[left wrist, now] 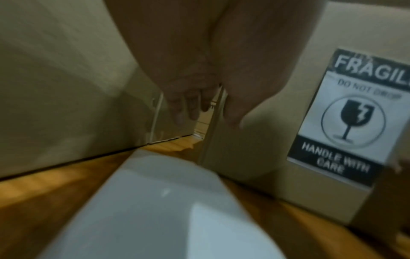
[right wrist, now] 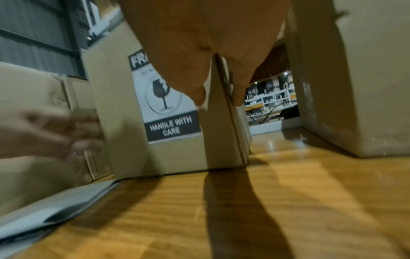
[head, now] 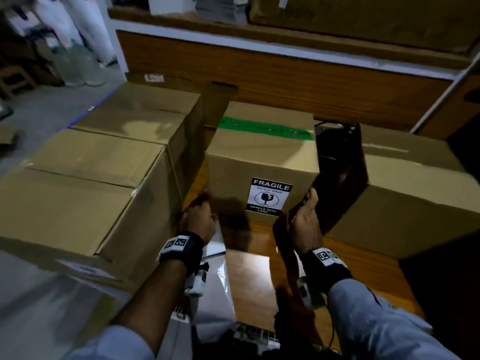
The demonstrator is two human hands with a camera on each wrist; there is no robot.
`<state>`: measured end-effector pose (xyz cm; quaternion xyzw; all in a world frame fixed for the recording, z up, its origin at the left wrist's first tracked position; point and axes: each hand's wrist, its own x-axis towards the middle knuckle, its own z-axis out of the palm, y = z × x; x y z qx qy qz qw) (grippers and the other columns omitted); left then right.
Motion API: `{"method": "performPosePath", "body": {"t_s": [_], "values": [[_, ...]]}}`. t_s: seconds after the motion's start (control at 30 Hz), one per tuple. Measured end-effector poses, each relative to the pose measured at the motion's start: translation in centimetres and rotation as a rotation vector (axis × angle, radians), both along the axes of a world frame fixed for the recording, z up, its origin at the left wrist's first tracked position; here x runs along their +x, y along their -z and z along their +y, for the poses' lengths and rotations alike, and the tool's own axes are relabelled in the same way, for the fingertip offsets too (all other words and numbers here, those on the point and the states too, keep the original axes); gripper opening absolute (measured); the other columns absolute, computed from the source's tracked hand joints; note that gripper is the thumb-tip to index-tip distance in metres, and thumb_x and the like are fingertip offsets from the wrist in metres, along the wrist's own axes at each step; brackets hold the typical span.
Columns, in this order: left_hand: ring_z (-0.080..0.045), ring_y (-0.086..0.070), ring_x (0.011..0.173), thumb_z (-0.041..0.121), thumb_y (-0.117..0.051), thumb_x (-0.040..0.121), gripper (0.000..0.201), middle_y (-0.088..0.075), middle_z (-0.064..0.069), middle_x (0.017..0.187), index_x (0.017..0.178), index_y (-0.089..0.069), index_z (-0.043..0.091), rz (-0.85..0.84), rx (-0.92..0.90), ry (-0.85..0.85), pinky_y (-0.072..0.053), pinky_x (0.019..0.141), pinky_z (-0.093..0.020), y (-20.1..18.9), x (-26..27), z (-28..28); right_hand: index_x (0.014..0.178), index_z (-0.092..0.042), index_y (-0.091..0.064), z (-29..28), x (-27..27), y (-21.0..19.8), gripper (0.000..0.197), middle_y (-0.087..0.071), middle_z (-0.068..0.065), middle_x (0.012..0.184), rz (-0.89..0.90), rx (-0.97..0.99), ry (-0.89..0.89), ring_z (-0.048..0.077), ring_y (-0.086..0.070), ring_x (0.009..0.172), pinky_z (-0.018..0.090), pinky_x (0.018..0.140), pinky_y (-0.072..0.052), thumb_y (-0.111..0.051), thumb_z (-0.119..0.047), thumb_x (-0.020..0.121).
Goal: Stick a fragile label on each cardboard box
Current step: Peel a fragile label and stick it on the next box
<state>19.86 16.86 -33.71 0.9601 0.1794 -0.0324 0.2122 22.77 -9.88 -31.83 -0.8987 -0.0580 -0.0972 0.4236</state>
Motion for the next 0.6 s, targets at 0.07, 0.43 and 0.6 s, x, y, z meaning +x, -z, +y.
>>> {"method": "performPosePath", "body": {"t_s": [0.07, 0.43, 0.6], "values": [[-0.036, -0.049, 0.131, 0.036, -0.055, 0.101, 0.041, -0.056, -0.016, 0.140, 0.136, -0.050, 0.014, 0.116, 0.111, 0.044, -0.038, 0.111, -0.045, 1.3, -0.9, 0.2, 0.161, -0.030, 0.002, 0.2, 0.1, -0.1, 0.086, -0.054, 0.016, 0.149, 0.029, 0.005, 0.009, 0.032, -0.059, 0.129, 0.048, 0.109, -0.047, -0.048, -0.049, 0.094], [-0.033, -0.014, 0.155, 0.056, -0.065, 0.092, 0.092, -0.007, -0.010, 0.171, 0.163, -0.018, 0.019, 0.312, 0.153, 0.130, -0.026, 0.123, -0.045, 6.8, -4.3, 1.6, 0.158, -0.031, -0.010, 1.2, 2.2, -0.7, 0.102, -0.066, 0.012, 0.134, 0.051, 0.042, -0.025, 0.032, -0.066, 0.120, 0.040, 0.101, -0.049, -0.078, -0.006, 0.086], [-0.030, -0.009, 0.157, 0.053, -0.062, 0.096, 0.088, -0.004, -0.005, 0.172, 0.163, -0.014, 0.023, 0.325, 0.166, 0.171, -0.031, 0.121, -0.048, 5.8, -6.2, 1.1, 0.156, -0.030, -0.013, 2.7, 2.6, -0.3, 0.103, -0.065, 0.012, 0.137, 0.064, 0.058, -0.038, 0.031, -0.067, 0.120, 0.051, 0.101, -0.056, -0.082, -0.008, 0.083]]}}
